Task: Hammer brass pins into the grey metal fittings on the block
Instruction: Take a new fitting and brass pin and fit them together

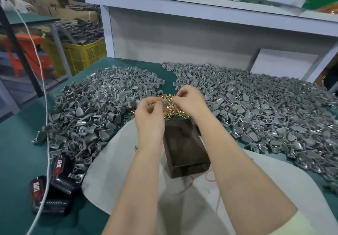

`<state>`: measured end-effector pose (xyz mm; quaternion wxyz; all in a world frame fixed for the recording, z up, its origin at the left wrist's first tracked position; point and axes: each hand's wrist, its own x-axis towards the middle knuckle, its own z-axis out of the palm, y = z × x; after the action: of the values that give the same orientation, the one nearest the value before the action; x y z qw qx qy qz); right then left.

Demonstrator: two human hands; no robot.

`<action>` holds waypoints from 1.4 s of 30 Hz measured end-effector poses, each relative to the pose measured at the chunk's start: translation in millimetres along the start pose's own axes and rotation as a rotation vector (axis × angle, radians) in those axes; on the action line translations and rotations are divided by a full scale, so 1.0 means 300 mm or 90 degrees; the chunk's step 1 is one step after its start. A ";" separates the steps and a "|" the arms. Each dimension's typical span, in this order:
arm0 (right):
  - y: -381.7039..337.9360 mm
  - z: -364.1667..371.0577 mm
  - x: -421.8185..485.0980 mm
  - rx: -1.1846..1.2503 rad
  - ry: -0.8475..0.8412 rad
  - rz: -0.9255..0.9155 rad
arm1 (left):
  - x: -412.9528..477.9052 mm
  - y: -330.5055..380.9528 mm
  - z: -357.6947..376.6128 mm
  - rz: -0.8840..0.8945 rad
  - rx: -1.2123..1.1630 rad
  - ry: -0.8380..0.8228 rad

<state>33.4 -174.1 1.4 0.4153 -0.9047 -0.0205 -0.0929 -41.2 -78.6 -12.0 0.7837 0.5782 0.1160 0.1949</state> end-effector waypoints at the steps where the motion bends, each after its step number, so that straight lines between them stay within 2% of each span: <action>1: 0.001 -0.032 -0.019 0.048 -0.002 -0.003 | -0.002 -0.003 0.003 0.017 0.051 -0.039; 5: 0.041 -0.141 -0.112 0.185 -0.005 0.012 | -0.021 -0.007 0.018 0.033 0.170 -0.163; 9: 0.083 -0.189 -0.209 0.310 -0.002 0.061 | -0.029 -0.012 0.025 0.074 0.307 -0.231; 12: 0.109 -0.190 -0.247 0.320 0.047 0.071 | -0.045 -0.013 0.029 0.127 0.432 -0.250; 15: 0.126 -0.173 -0.260 0.350 0.095 0.075 | -0.054 -0.018 0.028 0.134 0.538 -0.251; 19: 0.150 -0.146 -0.258 0.309 0.053 0.074 | -0.055 -0.022 0.024 0.137 0.694 -0.258; 27: 0.141 -0.122 -0.258 0.343 0.017 0.047 | -0.053 -0.016 0.015 0.145 0.694 -0.258; 29: 0.137 -0.119 -0.257 0.289 0.031 0.028 | -0.052 -0.016 0.014 0.148 0.698 -0.261; 33: 0.126 -0.104 -0.260 0.000 0.040 -0.070 | -0.048 -0.018 0.012 0.146 0.696 -0.266; 42: 0.105 -0.090 -0.274 -0.163 0.048 -0.113 | -0.045 -0.022 0.011 0.151 0.706 -0.252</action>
<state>-47.7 -211.8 -20.0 0.2871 -0.9408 -0.0726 -0.1651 -50.9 -89.1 -17.9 0.3448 0.9351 -0.0132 0.0802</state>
